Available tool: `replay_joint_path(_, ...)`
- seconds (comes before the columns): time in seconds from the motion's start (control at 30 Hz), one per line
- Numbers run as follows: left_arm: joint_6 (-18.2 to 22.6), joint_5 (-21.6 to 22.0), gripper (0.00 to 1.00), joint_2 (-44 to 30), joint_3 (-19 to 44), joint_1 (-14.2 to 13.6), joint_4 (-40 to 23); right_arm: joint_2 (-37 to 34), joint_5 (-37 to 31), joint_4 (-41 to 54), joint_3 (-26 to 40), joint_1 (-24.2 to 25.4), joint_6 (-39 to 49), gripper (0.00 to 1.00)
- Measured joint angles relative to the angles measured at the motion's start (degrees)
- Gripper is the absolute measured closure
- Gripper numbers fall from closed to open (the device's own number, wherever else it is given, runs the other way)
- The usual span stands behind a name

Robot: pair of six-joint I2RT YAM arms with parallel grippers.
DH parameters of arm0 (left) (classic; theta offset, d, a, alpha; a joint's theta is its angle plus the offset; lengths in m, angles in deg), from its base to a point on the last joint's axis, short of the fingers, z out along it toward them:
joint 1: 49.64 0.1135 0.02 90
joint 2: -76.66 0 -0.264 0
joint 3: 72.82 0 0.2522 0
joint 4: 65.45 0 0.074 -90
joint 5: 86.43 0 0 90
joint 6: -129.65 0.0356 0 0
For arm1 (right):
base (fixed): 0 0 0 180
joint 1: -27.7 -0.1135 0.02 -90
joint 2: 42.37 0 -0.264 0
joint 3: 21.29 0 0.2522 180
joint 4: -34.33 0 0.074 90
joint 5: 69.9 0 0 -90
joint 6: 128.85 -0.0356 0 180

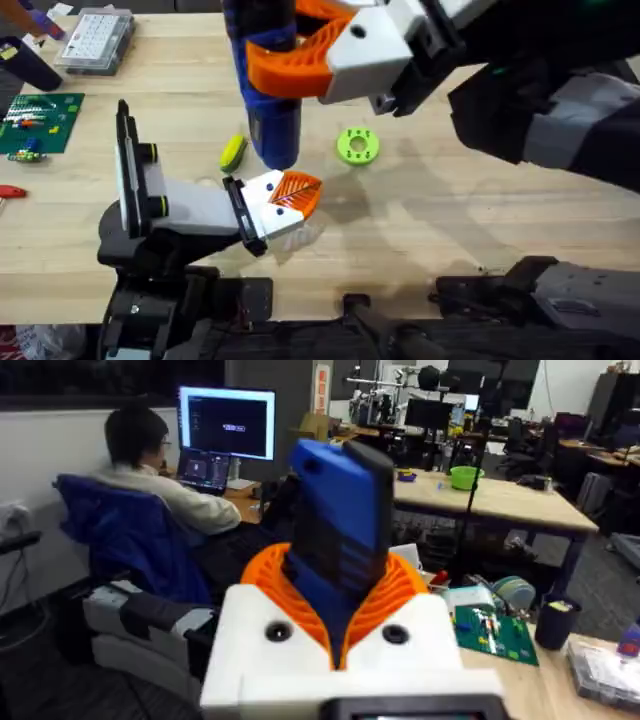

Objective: Pick up the gripper from the table and insert it into the empty holder that is missing its gripper. Then pick up a screw, insert it into the mounting hole, and use the screwdriver to tighten it. Finally, clean up the table by picking up the vegetable and placing it into the bucket.

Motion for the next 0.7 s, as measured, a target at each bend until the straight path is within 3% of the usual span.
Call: replay_joint_path(0.7,0.0,0.0,0.996,0.01,0.0,0.0,0.0,-4.38,0.13,-0.33,-0.04,-0.21,0.56,0.977)
